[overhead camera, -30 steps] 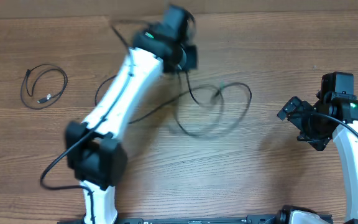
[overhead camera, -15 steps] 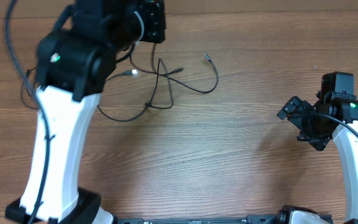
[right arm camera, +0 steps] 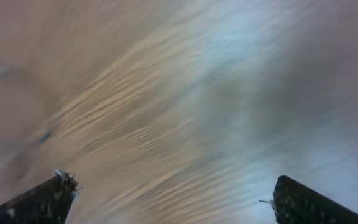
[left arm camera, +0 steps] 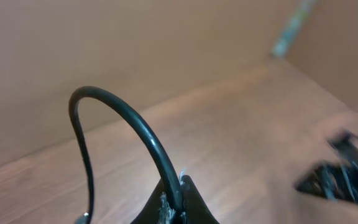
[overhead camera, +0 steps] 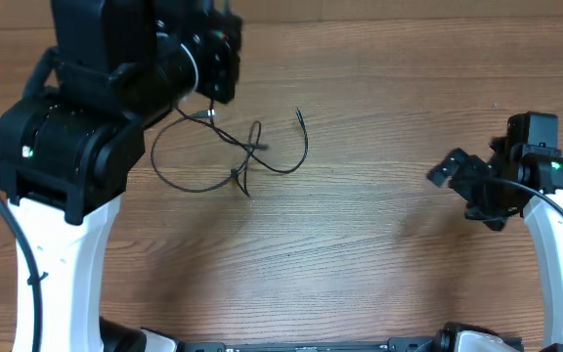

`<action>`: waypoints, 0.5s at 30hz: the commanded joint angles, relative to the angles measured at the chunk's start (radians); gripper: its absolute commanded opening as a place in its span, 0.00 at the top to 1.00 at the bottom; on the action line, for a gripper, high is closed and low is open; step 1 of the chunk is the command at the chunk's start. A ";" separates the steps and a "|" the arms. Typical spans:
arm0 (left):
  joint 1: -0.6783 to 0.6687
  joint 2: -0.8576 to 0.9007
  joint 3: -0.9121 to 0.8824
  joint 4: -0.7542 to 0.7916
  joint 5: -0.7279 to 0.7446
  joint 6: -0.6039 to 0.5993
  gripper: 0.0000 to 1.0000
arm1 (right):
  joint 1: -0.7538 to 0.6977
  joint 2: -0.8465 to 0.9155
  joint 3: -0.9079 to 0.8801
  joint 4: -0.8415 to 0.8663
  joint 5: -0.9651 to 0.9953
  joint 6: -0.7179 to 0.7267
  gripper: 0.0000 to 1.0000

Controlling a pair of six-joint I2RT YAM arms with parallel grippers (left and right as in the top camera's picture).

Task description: Untangle cables

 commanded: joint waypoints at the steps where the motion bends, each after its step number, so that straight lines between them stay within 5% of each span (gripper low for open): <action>1: -0.002 0.053 0.013 -0.024 0.258 0.156 0.96 | 0.002 -0.011 0.019 0.034 -0.418 -0.233 0.00; 15: -0.002 0.085 0.013 -0.060 0.350 0.175 0.96 | 0.282 0.020 0.019 0.326 -0.480 -0.011 0.00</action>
